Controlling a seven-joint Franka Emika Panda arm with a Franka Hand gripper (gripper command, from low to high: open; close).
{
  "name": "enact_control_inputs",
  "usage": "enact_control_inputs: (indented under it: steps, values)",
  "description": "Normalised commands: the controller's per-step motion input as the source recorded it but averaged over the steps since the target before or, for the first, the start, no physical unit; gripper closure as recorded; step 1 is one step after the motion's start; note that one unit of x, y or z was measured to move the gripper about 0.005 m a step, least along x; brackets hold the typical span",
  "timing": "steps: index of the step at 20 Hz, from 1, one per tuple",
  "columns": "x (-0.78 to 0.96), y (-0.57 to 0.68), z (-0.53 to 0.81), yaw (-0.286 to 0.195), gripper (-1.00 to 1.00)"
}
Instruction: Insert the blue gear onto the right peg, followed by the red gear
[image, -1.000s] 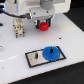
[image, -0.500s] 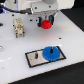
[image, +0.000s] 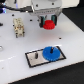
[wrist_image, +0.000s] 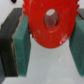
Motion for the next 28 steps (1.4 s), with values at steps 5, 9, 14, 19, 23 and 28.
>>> enact_control_inputs:
  steps: [5,9,14,19,23,28]
  values:
    - [0.84,-0.06,0.28,0.0,1.0]
    - [0.81,-0.17,0.17,0.0,1.0]
    - [0.77,-0.16,0.12,0.0,1.0]
    - [0.63,-0.17,0.06,0.0,1.0]
    - [0.56,-0.13,0.0,0.0,1.0]
    - [0.39,-0.08,-0.04,0.0,1.0]
